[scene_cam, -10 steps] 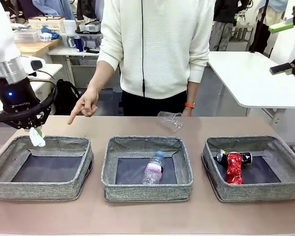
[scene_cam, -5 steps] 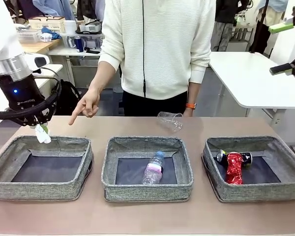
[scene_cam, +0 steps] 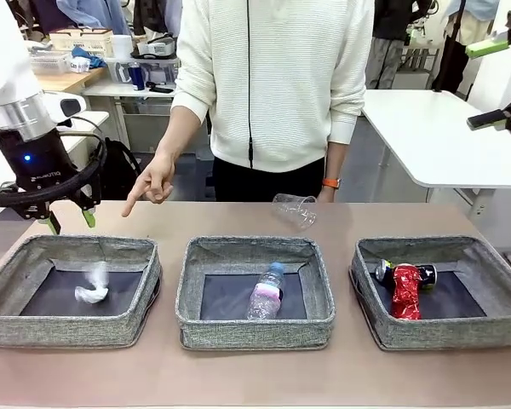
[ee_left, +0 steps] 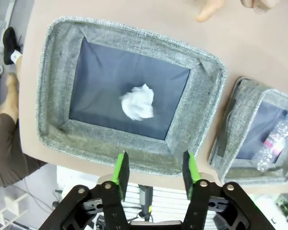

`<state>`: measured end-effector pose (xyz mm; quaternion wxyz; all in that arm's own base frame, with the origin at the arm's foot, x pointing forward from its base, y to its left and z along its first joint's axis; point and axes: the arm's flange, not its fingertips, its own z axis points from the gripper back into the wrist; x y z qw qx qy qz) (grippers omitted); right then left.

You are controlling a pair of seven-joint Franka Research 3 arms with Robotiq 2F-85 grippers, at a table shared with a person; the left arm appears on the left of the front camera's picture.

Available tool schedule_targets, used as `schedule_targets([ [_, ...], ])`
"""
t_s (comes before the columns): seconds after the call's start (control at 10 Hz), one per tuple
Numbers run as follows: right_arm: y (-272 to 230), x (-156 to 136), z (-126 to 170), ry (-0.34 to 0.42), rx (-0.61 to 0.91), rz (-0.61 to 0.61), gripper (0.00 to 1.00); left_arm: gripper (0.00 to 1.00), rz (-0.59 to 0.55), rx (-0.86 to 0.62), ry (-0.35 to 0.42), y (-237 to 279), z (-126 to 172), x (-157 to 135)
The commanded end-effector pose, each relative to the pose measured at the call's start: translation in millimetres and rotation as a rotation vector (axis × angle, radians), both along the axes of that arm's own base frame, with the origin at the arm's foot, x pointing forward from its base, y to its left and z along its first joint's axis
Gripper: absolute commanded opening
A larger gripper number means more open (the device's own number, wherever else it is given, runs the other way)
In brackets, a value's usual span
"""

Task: Sort the waste into the appropriate baskets.
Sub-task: Place the picked waste into the Fabric basket indicated by the person.

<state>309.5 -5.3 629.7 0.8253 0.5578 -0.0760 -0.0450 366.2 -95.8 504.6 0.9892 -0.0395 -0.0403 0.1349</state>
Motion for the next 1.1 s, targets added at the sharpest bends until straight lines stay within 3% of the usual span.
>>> schedule_targets([
  [0.0,-1,0,2,-0.015,0.013,0.010,1.00,0.98,-0.025,-0.033,-0.018,3,3,3],
  [0.4,-1,0,2,-0.015,0.013,0.010,1.00,1.00,-0.073,-0.185,-0.007,2,22,1],
  [0.7,-1,0,2,-0.015,0.013,0.010,1.00,1.00,-0.284,-0.709,-0.034,12,86,-16],
  [0.9,-1,0,2,-0.015,0.013,0.010,1.00,1.00,-0.447,-0.917,-0.120,13,106,-23],
  [1.0,-1,0,2,-0.015,0.013,0.010,1.00,1.00,-0.490,-0.972,-0.182,21,102,-23],
])
